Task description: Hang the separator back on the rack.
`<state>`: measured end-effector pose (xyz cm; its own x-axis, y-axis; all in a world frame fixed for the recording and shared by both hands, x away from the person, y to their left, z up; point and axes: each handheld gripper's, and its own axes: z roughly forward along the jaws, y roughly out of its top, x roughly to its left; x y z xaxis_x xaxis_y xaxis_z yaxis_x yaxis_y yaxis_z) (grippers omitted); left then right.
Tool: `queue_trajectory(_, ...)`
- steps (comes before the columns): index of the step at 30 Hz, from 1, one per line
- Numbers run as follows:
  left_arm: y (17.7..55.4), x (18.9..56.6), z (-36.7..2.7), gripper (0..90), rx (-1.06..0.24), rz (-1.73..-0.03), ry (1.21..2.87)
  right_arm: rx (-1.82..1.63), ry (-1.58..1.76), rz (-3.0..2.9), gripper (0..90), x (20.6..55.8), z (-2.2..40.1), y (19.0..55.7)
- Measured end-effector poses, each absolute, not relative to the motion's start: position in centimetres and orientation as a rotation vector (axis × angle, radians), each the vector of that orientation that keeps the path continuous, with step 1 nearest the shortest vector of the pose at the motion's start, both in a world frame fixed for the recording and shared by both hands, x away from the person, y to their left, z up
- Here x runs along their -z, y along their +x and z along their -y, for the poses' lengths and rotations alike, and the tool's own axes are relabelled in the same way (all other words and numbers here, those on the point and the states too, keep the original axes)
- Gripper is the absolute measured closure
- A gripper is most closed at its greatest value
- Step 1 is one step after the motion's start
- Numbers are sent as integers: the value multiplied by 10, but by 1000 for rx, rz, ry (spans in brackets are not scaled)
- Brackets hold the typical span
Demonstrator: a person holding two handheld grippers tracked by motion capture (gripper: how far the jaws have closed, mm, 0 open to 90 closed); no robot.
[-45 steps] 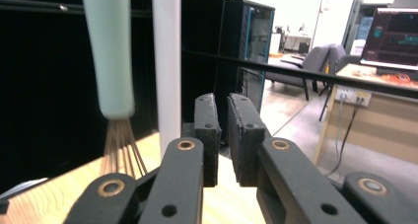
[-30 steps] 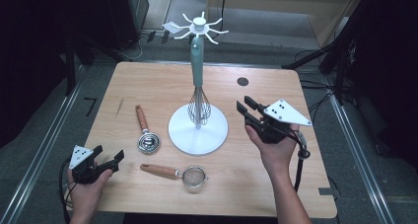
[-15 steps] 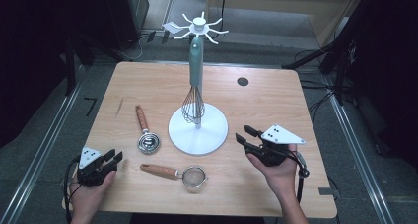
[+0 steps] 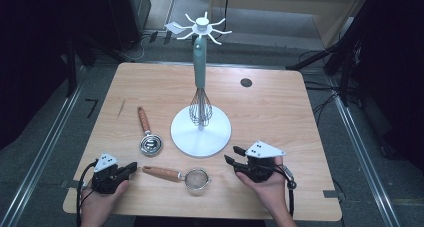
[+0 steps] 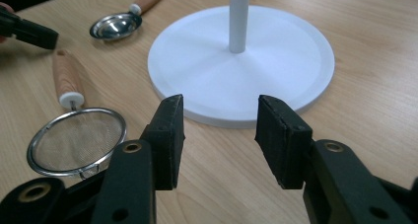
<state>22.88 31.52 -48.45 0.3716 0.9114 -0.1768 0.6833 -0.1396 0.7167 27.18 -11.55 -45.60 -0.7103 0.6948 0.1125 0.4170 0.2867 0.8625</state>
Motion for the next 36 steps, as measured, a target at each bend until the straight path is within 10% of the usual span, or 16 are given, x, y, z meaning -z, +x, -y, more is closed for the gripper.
queue_trajectory(36,235,486,-295,900,-344,-1368,1921,-1324,977,-2516,542,474,69,256)
